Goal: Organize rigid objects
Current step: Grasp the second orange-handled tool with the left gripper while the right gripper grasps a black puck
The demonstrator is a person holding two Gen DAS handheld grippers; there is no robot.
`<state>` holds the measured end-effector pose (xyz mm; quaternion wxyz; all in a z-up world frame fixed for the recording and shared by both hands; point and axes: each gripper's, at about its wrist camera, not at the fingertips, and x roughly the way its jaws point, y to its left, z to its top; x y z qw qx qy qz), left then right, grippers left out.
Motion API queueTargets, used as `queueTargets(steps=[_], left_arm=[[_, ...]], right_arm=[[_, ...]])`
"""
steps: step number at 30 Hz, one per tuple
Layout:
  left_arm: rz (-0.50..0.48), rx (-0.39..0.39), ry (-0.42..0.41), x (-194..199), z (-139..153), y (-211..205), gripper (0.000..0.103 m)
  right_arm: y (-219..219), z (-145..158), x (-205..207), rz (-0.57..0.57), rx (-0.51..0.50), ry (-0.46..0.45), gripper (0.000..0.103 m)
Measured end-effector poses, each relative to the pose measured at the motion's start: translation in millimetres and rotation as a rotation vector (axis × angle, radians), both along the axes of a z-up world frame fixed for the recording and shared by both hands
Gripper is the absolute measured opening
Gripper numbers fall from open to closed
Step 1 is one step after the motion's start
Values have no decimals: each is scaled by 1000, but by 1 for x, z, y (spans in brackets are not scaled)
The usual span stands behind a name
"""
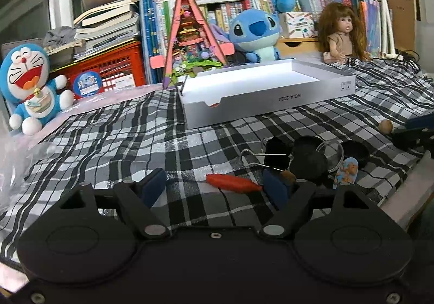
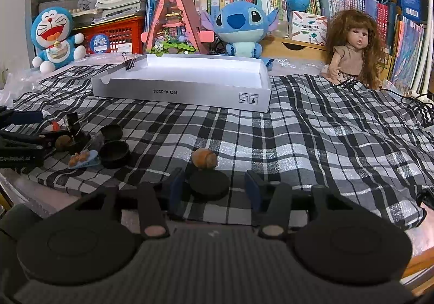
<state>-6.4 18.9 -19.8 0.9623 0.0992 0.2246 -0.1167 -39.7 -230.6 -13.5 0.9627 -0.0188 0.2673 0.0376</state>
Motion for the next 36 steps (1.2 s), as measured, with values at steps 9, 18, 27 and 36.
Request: queueTargets(steps=[9,18,27,36], left_arm=[[-42,-22,2,-12,1,-6,39],[10,-54,-22,-14,22,-5,39],[81,-146,55,19,48,0,39],[108,-221,125,73,82,-2,39]], right_arm=[[0,0,-1,-4,12,0,37],[-2,12,3,-4,28,-35,37],[-8,26,28,-59,69,-40,37],[-22,54,71,-98,145,2,37]])
